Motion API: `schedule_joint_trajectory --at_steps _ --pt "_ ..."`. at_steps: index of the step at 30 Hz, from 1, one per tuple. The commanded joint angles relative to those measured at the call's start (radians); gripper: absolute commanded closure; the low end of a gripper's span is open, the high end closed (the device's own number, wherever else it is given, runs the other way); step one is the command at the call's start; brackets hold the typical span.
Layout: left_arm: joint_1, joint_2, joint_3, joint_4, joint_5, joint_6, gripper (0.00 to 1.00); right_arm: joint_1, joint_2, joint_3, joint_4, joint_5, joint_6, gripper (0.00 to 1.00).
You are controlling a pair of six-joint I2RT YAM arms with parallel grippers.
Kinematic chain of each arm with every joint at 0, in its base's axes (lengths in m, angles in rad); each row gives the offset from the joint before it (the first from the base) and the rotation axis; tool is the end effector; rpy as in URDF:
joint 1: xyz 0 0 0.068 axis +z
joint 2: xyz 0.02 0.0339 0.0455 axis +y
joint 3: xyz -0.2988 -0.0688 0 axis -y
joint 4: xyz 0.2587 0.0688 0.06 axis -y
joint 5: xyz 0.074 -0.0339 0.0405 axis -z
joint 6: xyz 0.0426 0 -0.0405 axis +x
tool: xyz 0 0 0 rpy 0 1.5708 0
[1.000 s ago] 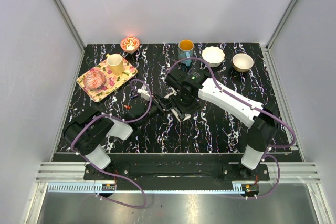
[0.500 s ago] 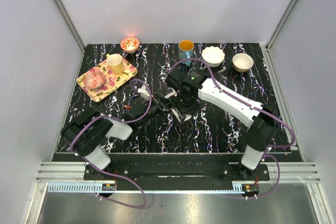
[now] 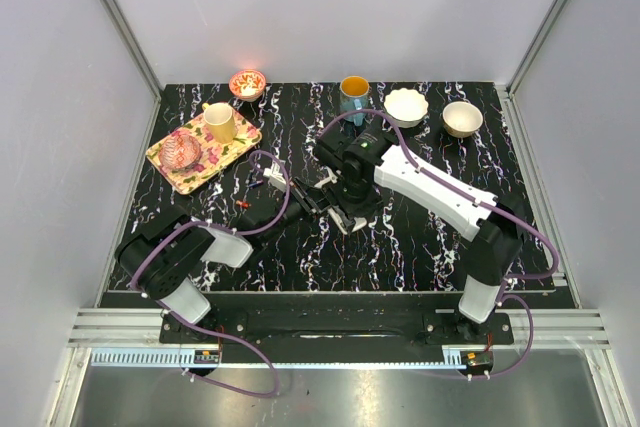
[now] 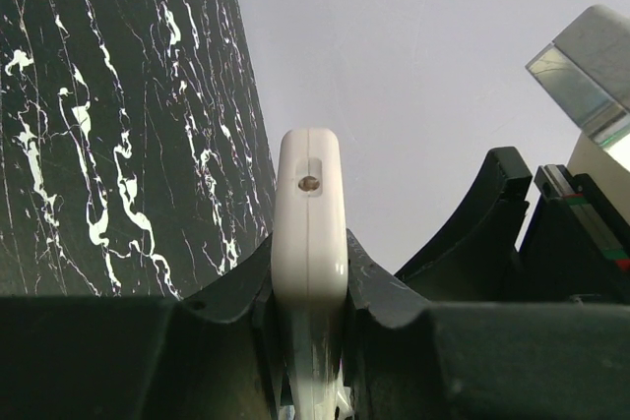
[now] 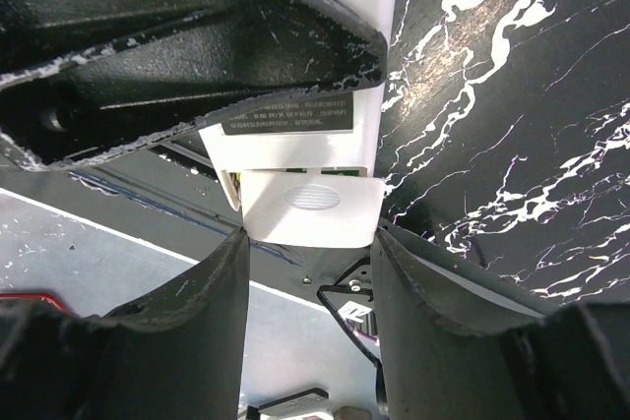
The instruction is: Load the batteries into the remote control
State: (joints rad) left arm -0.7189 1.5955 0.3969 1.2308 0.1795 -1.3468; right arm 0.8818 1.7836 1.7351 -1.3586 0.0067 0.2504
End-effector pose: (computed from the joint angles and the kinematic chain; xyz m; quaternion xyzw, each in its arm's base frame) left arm 0.2156 -0.1988 0.1968 -0.1527 0.6789 -0.6464 0.3131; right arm 0.2313 0.2803 0.3379 -0.3092 0.9475 0.0410 0.0708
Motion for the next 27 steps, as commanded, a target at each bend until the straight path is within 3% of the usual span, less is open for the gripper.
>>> schedule_joint_trajectory --at_steps 1,27 --pt "-0.017 -0.040 0.010 0.351 0.031 0.011 1.00 0.000 0.011 0.057 -0.011 -0.004 -0.020 1.00" --pt "-0.033 -0.034 0.007 0.366 0.031 0.001 1.00 -0.001 0.020 0.066 -0.017 -0.068 -0.019 1.00"
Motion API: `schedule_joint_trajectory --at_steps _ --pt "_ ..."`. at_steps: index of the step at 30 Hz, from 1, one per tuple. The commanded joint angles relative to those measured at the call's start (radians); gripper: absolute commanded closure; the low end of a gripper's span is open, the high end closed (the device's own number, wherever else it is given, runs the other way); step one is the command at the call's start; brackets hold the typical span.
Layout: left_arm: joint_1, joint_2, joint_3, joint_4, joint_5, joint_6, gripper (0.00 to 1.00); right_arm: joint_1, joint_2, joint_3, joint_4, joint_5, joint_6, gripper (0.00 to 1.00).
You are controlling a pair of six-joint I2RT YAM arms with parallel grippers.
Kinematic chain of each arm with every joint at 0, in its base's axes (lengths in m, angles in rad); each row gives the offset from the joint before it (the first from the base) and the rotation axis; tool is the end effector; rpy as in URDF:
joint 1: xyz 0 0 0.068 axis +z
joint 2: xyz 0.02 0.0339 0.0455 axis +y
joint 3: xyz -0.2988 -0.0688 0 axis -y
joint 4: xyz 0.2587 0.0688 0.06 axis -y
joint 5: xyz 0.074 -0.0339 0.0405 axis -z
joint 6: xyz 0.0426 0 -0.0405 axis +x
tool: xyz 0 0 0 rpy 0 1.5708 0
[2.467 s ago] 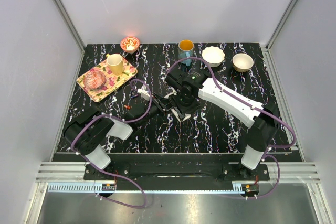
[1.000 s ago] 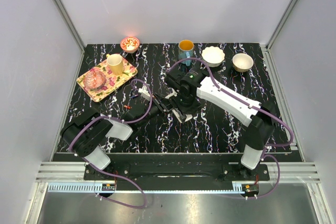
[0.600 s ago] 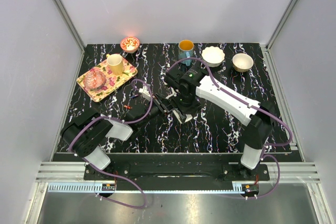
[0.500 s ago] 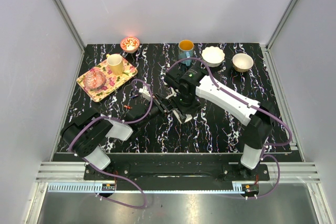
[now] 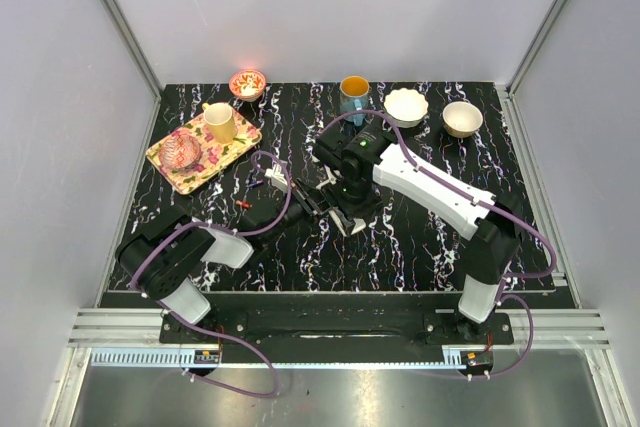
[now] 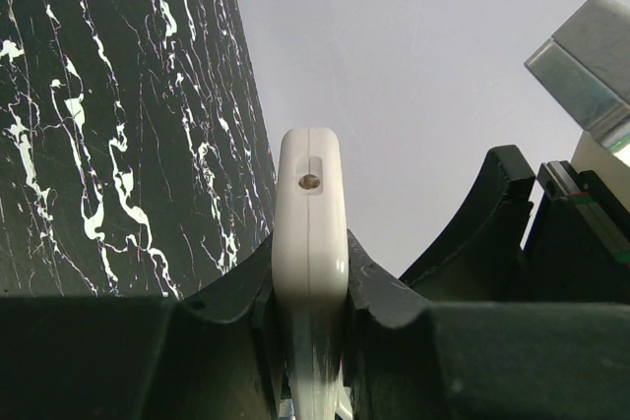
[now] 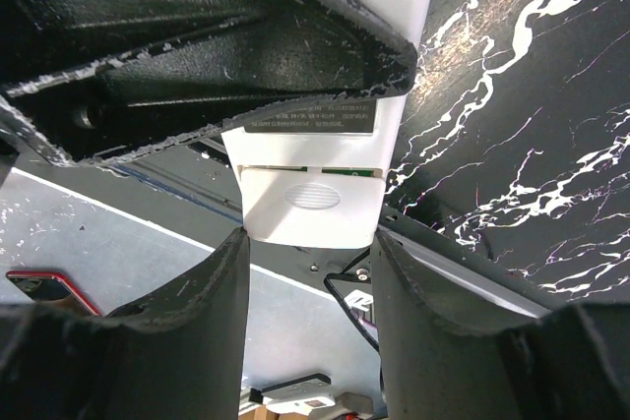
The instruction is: Load the batteries into the remote control
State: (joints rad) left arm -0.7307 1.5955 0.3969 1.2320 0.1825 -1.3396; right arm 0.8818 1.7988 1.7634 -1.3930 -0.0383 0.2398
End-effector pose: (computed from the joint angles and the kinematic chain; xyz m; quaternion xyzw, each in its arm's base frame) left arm 0.2132 -0.2014 0.1969 -0.1450 0.6801 -0.6479 0.3109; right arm 0.2306 0.2826 0.3400 -0.3160 0.9459 0.0540 0.0501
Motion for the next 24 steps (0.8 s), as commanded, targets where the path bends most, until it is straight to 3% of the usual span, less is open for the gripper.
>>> schedule_joint_trajectory --at_steps 1,24 --pt "-0.022 -0.034 0.007 0.366 0.028 -0.004 1.00 -0.001 0.007 0.039 0.015 -0.026 -0.008 1.00" --pt "-0.059 -0.034 0.026 0.371 0.038 -0.004 1.00 -0.010 0.019 0.050 0.040 -0.015 0.000 1.00"
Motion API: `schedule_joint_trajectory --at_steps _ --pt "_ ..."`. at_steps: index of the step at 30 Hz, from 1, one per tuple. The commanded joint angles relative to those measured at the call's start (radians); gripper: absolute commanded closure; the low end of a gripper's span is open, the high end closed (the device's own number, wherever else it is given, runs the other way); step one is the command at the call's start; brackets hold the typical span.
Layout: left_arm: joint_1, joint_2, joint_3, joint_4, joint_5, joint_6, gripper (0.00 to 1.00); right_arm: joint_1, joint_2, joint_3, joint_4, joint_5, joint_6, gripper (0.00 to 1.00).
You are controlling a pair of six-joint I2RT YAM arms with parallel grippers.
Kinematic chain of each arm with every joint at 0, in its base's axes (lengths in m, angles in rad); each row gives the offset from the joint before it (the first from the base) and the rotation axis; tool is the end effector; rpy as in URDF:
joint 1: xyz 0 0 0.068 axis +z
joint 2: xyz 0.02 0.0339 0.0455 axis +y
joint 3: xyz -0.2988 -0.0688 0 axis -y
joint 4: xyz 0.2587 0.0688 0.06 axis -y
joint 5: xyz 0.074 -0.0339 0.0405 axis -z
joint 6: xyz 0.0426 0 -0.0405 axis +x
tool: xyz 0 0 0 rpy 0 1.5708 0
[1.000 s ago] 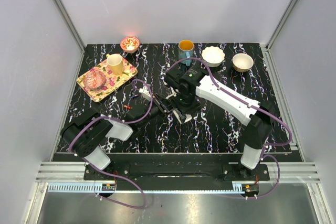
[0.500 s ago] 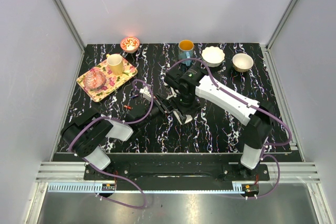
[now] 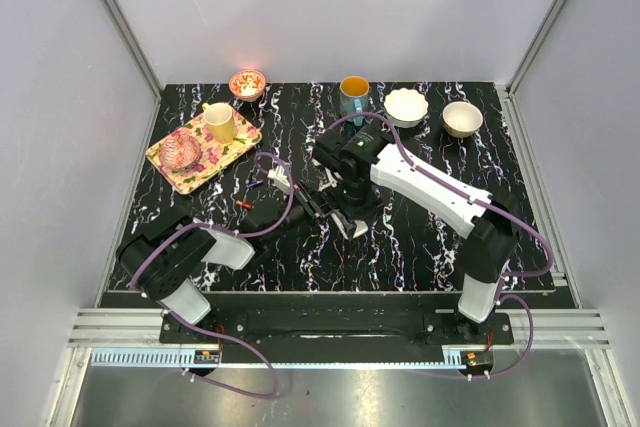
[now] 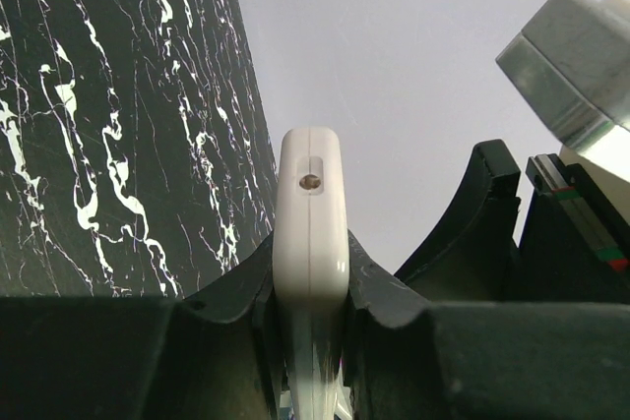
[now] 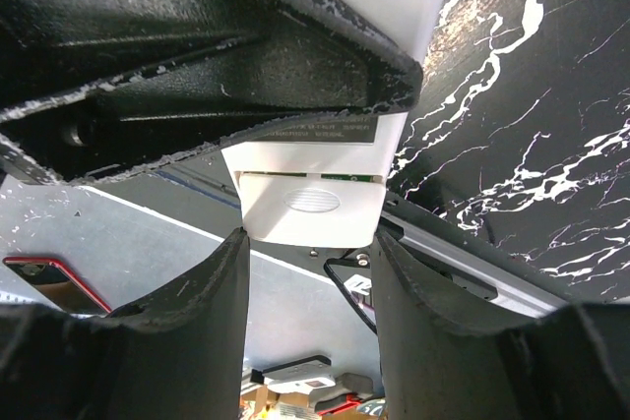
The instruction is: Load the batteries into the remote control
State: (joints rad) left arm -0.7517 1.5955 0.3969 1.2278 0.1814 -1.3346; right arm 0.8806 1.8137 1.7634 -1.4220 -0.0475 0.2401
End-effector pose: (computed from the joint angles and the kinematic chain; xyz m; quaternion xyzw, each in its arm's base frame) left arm 0.2089 -0.2058 0.1964 -0.1371 0.6833 -0.6490 0.3052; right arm 0.2307 0.2825 0.3345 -0.3154 0.9474 0.0462 0.0291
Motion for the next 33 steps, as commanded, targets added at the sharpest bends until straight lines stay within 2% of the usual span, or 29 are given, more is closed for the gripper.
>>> schedule_joint_trajectory --at_steps 1,20,24,33 --pt "-0.040 -0.032 0.029 0.374 0.040 -0.009 1.00 -0.012 0.006 0.051 0.072 -0.006 0.001 1.00" --pt "-0.060 -0.025 0.034 0.371 0.023 -0.014 1.00 -0.031 -0.002 0.048 0.107 -0.015 0.018 1.00" --pt "-0.054 -0.039 0.025 0.306 -0.002 -0.012 1.00 -0.031 -0.027 0.028 0.098 -0.015 0.016 1.00" --pt "-0.040 0.004 0.011 0.266 -0.034 -0.101 1.00 -0.031 -0.056 0.028 0.069 -0.022 0.007 1.00"
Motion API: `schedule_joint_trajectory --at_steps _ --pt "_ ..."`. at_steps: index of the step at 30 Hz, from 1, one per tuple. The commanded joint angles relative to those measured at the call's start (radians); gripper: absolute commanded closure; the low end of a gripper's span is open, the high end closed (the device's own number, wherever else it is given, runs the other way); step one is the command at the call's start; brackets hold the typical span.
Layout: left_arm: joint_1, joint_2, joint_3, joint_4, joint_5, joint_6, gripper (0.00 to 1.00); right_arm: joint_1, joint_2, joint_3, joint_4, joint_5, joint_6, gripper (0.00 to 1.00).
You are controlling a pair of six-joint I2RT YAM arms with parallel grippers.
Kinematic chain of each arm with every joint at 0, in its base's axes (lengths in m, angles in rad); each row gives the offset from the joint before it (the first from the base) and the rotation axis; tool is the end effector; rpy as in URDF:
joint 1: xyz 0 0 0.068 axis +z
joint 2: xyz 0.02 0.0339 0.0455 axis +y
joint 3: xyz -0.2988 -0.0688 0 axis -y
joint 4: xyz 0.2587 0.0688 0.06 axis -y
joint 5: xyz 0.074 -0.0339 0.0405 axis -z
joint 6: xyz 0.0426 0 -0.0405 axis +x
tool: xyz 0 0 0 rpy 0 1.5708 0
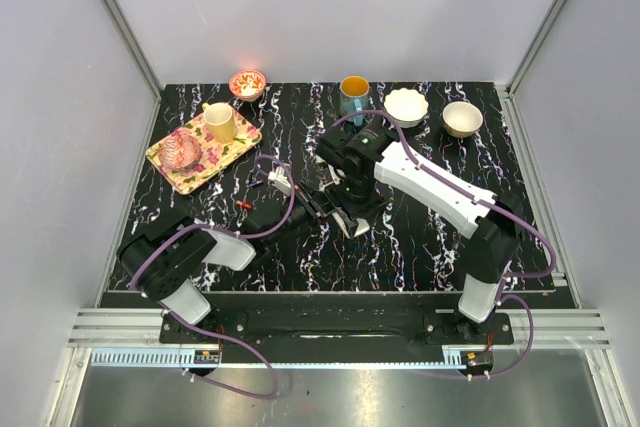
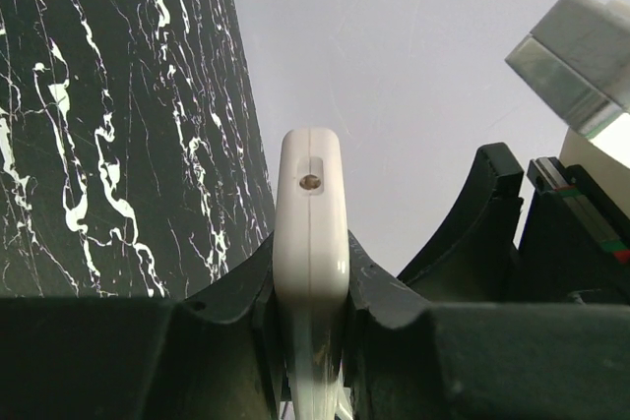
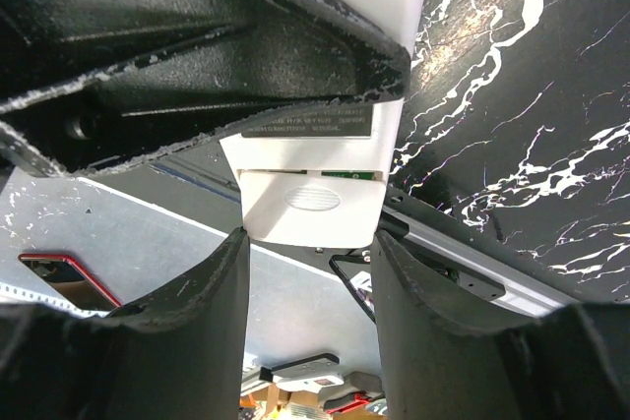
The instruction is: Load the batteries into the remote control
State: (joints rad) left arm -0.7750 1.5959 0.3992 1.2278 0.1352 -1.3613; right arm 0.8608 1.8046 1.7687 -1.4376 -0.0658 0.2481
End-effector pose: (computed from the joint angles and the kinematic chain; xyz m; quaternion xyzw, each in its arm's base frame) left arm 0.2061 -0.2098 0.1969 -0.1542 0.6788 -0.6504 0.3039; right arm 0.2333 0.2758 0.3389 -0.3026 0.9513 0.0535 0.0240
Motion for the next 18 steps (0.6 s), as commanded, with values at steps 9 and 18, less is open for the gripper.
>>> schedule_joint_trajectory --at_steps 9,18 --pt "-0.006 0.009 0.015 0.262 0.012 -0.082 1.00 -0.011 -0.047 0.000 0.072 -0.032 -0.013 1.00" --pt "0.000 -0.013 0.013 0.236 0.012 -0.058 1.00 -0.011 -0.044 -0.011 0.065 -0.051 -0.013 1.00"
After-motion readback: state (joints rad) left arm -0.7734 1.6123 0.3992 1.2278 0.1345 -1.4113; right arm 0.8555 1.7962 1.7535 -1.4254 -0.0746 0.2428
